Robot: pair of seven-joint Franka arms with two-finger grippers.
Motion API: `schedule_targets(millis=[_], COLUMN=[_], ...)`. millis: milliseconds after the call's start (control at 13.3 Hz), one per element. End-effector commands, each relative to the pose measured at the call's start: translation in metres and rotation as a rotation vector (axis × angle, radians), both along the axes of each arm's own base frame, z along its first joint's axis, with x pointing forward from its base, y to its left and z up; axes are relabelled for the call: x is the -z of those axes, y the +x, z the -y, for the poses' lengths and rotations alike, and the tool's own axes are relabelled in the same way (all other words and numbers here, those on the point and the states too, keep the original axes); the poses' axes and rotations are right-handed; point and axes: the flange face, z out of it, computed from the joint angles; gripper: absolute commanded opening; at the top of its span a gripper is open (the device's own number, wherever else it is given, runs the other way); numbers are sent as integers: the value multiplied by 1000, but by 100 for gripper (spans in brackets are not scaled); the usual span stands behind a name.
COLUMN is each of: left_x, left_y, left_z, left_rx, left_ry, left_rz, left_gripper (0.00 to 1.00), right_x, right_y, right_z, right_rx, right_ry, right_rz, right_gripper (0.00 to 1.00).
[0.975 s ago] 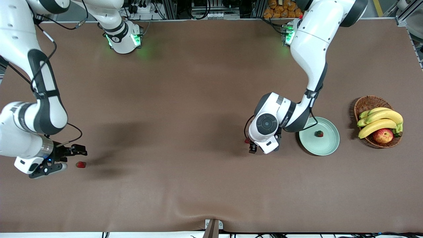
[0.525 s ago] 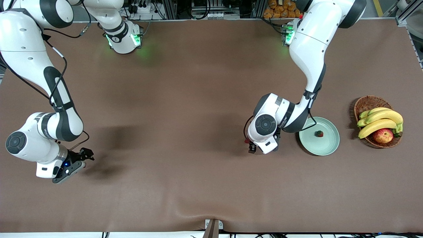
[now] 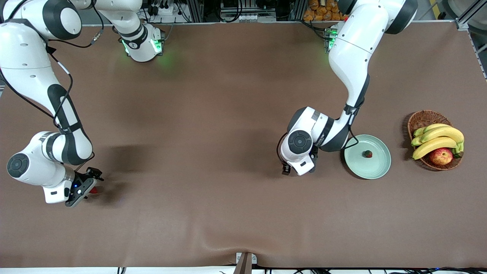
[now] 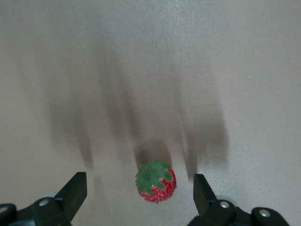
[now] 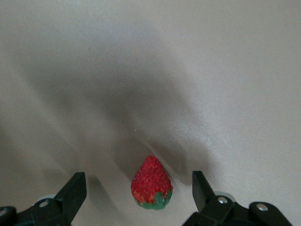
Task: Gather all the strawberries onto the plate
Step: 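Grasp the strawberry with the left gripper while the right gripper grasps the third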
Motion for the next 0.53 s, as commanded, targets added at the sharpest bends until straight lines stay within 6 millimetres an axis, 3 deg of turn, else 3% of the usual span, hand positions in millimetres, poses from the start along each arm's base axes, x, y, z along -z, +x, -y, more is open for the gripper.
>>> schedule_targets(millis=[0, 75, 225, 375, 450], left_x=[4, 6, 11, 14, 14], left_y=[3, 3, 3, 3, 2], left_z=[4, 4, 2, 2, 3], left_rx=[-11, -10, -8, -6, -5], left_ry=[6, 7, 10, 13, 12], left_rz=[16, 14, 9, 6, 7], left_gripper=[100, 100, 100, 78, 64], right_x=[0, 0, 0, -1, -6], right_y=[5, 5, 5, 5, 6], right_z=[7, 7, 7, 8, 12], right_rx=[-53, -51, -50, -47, -38], right_ry=[1, 1, 2, 5, 7], right_rz=[37, 37, 37, 41, 44], right_gripper=[75, 56, 30, 11, 8])
